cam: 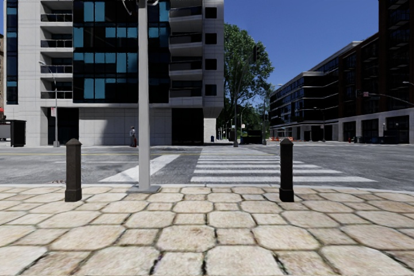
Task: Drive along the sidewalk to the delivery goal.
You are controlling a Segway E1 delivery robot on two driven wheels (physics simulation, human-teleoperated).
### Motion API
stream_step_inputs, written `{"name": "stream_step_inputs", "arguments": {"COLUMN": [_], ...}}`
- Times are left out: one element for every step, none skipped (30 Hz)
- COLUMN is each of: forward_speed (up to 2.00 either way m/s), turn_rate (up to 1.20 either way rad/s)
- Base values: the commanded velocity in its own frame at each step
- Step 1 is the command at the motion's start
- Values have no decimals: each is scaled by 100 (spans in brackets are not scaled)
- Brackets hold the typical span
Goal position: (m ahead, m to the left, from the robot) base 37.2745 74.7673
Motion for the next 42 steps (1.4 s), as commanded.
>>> {"name": "stream_step_inputs", "arguments": {"forward_speed": [200,200,200,200,200,200,200,200,200,200,200,200,200,200,200,200,200,200,200,200,200,200,200,200,200,200,200,200,200,200,200,200,200,200,200,200,200,200,200,200,200,200], "turn_rate": [0,0,0,0,0,0,0,-13,-26,-29,-30,-15,0,0,0,0,0,0,0,0,0,0,0,0,0,0,0,0,0,0,0,0,-3,-3,-7,-9,-10,-10,-10,-10,-10,-10]}}
